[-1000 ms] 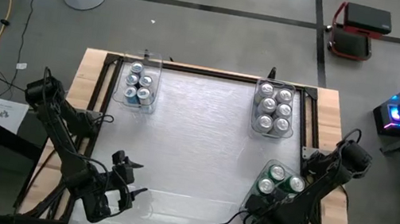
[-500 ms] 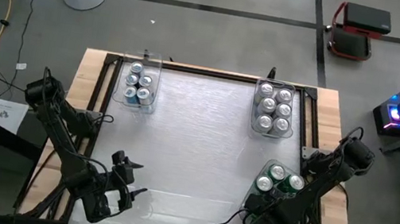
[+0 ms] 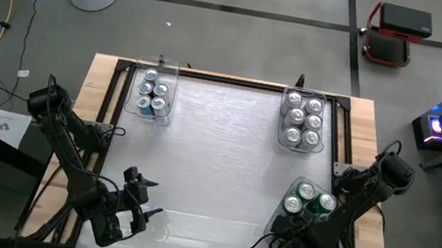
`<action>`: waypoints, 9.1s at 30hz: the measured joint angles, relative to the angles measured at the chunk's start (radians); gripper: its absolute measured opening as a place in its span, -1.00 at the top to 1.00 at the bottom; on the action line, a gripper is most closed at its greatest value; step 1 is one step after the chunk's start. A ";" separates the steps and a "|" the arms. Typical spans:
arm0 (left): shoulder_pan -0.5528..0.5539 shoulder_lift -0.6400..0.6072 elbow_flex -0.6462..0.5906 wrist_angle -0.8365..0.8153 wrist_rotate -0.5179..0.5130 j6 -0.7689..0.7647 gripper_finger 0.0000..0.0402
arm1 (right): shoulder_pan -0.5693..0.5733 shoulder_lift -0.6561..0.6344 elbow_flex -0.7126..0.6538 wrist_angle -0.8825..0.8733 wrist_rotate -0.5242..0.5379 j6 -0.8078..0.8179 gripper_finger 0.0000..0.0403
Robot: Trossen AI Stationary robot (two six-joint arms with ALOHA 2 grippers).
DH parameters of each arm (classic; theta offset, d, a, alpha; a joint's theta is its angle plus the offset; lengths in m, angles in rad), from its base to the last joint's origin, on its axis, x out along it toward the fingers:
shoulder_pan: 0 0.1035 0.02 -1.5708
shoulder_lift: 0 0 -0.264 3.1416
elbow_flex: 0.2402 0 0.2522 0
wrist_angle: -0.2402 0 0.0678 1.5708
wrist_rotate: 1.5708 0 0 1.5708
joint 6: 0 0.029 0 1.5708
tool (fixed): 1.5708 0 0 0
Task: Sort soda cans
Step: Put the green soda can into the bottom transparent bin
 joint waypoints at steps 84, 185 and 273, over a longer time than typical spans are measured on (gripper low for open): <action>0.037 0.000 0.000 0.172 -0.076 0.287 -0.76 | 0.011 -0.048 0.170 -0.181 0.077 -0.989 -0.55; 0.157 0.000 0.000 0.466 0.067 0.670 -0.76 | 0.033 -0.050 0.237 -0.293 -0.263 -0.710 0.88; 0.288 0.163 0.000 0.855 0.295 0.880 -0.76 | 0.214 -0.057 -0.016 -0.119 -0.073 -0.142 -0.71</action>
